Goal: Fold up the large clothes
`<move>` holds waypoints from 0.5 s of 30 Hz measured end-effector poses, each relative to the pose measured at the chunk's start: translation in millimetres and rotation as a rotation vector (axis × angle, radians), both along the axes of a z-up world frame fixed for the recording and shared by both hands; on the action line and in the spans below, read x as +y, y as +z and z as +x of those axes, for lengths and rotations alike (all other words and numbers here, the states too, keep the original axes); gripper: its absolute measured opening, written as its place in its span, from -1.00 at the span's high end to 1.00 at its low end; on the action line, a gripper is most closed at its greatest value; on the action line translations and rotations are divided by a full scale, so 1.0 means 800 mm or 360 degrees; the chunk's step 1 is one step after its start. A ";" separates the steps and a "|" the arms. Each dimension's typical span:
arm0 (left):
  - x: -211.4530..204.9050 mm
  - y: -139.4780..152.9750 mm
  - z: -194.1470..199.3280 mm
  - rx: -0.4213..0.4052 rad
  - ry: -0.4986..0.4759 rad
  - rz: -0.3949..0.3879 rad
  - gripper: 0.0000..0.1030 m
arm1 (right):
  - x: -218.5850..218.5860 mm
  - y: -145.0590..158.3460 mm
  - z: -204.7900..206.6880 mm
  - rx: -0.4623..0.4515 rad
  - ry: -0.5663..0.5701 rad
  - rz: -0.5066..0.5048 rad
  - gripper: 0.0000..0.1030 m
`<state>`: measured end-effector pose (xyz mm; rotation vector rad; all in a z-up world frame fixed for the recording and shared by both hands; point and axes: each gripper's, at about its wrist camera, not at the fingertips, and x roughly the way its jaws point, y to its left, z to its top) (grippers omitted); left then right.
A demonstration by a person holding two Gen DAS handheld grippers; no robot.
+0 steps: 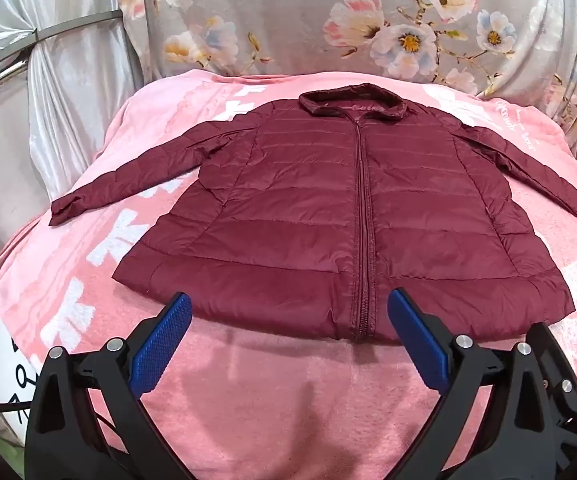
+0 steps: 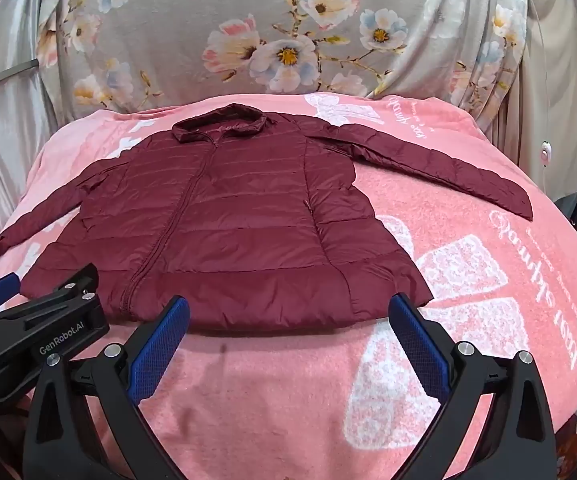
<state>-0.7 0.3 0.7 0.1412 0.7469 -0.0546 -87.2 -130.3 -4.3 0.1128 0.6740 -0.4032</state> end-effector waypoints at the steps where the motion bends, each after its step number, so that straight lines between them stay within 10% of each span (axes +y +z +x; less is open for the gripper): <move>1: 0.000 0.000 0.000 -0.0002 0.0001 0.0001 -0.85 | 0.000 0.000 0.000 -0.0001 -0.0002 -0.0004 -0.90; 15: 0.002 0.006 -0.004 -0.0025 -0.0004 -0.0020 -0.73 | 0.008 -0.002 0.002 -0.0015 0.0008 -0.0010 -0.90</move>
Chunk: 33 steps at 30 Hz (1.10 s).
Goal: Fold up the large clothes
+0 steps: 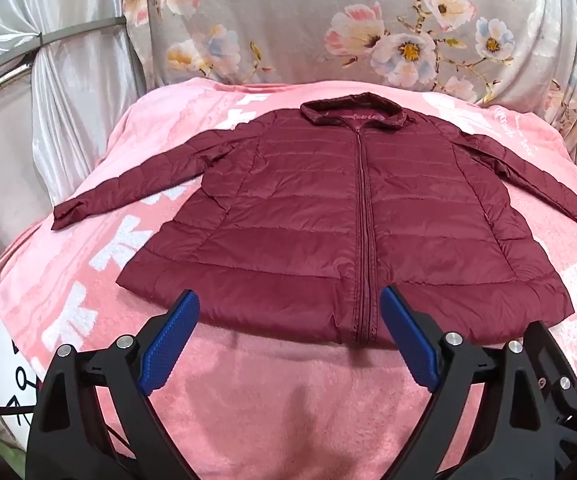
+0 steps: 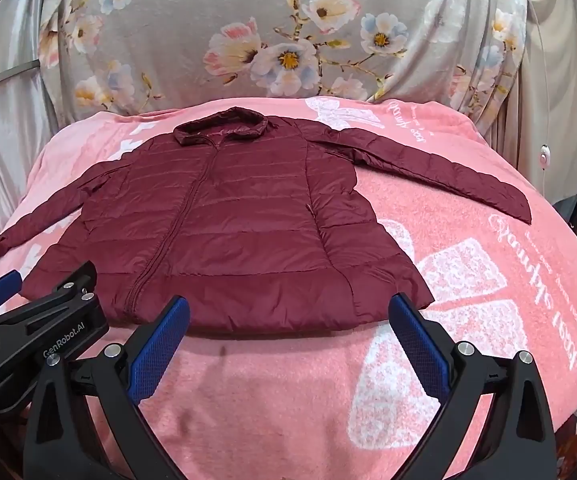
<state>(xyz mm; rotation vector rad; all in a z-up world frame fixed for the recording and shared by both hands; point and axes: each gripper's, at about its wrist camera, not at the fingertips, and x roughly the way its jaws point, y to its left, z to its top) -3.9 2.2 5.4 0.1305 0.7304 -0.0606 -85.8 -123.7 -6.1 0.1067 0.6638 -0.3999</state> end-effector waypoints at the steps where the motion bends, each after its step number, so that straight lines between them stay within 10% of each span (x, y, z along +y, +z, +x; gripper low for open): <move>1: 0.001 0.000 0.001 0.0022 0.0006 -0.0007 -0.73 | 0.000 0.000 0.000 0.0002 0.0001 0.0000 -0.90; 33: 0.005 -0.002 0.000 -0.0057 -0.0009 0.0010 -0.73 | 0.007 -0.001 0.003 0.0006 0.0004 0.0009 -0.90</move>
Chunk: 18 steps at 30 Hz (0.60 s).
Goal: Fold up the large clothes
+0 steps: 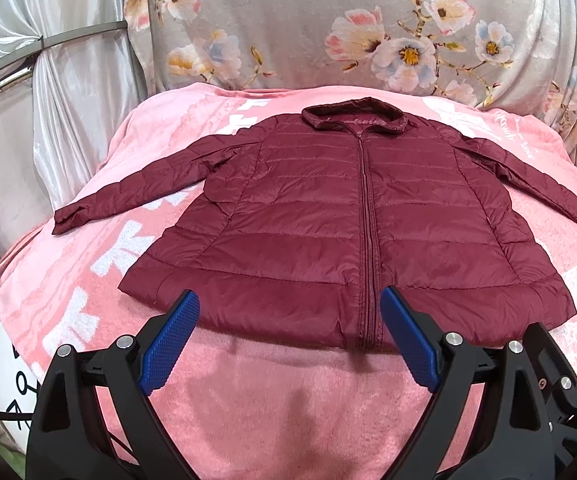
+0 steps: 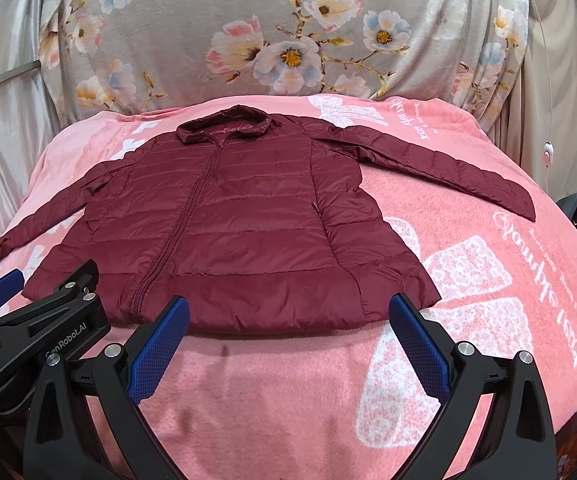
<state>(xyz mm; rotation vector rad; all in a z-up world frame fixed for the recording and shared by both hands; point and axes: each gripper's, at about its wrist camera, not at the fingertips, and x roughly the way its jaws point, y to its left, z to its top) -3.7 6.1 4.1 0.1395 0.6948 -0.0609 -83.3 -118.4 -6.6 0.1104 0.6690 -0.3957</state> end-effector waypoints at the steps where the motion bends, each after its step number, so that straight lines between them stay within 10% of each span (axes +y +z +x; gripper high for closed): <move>1: 0.000 0.000 0.000 -0.0001 0.0000 0.0001 -0.73 | -0.001 0.000 0.000 0.0001 -0.0004 0.0002 -0.90; 18: 0.035 -0.004 0.014 0.0084 0.0099 -0.0051 -0.75 | -0.025 0.001 -0.005 -0.0006 -0.0065 -0.0007 -0.90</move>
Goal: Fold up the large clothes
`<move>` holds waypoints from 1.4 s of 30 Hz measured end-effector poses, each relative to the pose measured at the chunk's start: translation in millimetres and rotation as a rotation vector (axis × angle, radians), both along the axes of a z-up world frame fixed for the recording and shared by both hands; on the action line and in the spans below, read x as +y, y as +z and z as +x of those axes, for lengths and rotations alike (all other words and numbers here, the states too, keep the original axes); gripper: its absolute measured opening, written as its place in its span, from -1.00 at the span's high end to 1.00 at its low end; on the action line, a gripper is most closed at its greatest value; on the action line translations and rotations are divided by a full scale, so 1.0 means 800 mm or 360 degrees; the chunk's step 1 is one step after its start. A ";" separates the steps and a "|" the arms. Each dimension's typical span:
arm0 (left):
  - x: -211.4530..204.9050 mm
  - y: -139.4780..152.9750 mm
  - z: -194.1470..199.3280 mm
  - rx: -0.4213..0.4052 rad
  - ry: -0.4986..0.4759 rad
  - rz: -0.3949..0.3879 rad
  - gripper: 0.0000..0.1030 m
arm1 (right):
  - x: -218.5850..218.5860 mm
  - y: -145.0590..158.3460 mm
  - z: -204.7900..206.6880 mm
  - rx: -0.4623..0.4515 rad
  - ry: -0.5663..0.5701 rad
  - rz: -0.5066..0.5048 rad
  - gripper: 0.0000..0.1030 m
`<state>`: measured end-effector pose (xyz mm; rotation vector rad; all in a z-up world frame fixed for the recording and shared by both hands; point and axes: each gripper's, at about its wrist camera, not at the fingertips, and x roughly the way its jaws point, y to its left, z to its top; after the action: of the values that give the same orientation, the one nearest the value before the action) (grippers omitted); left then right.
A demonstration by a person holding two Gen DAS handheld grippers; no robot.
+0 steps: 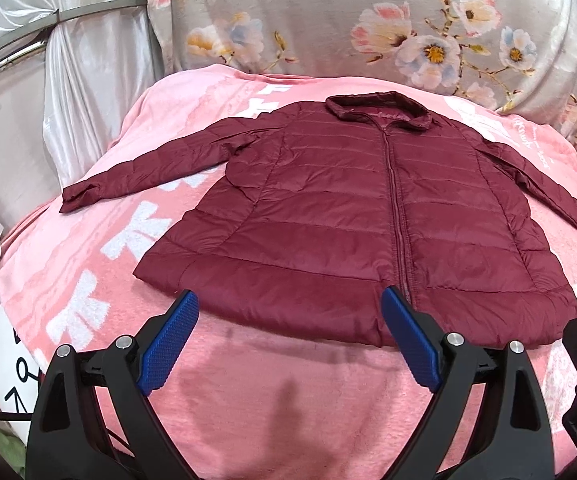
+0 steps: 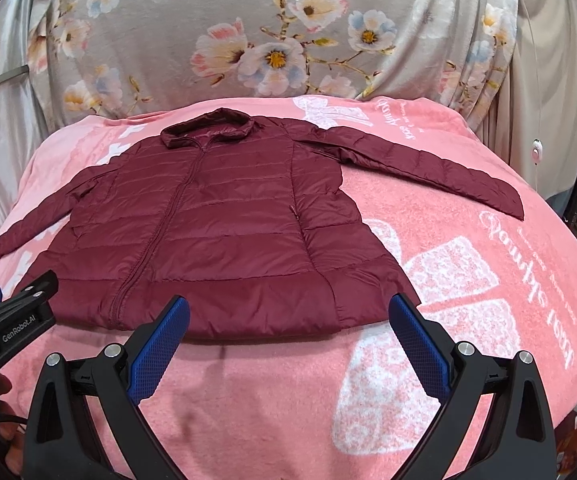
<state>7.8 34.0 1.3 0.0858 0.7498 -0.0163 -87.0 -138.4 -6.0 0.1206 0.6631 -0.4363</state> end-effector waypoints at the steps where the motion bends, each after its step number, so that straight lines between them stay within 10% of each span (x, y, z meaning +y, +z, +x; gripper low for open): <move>1: 0.000 0.000 0.000 0.0002 -0.0003 0.0002 -0.75 | 0.001 -0.001 0.000 0.0002 0.0004 -0.0001 -0.90; 42: -0.008 -0.012 0.005 0.0036 -0.0050 0.0024 -0.76 | 0.002 -0.017 0.010 0.0047 0.0026 -0.0009 -0.90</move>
<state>11.8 28.0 -8.4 0.1121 0.7710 -0.0414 -78.7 -137.0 -19.9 0.1033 0.6913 -0.4247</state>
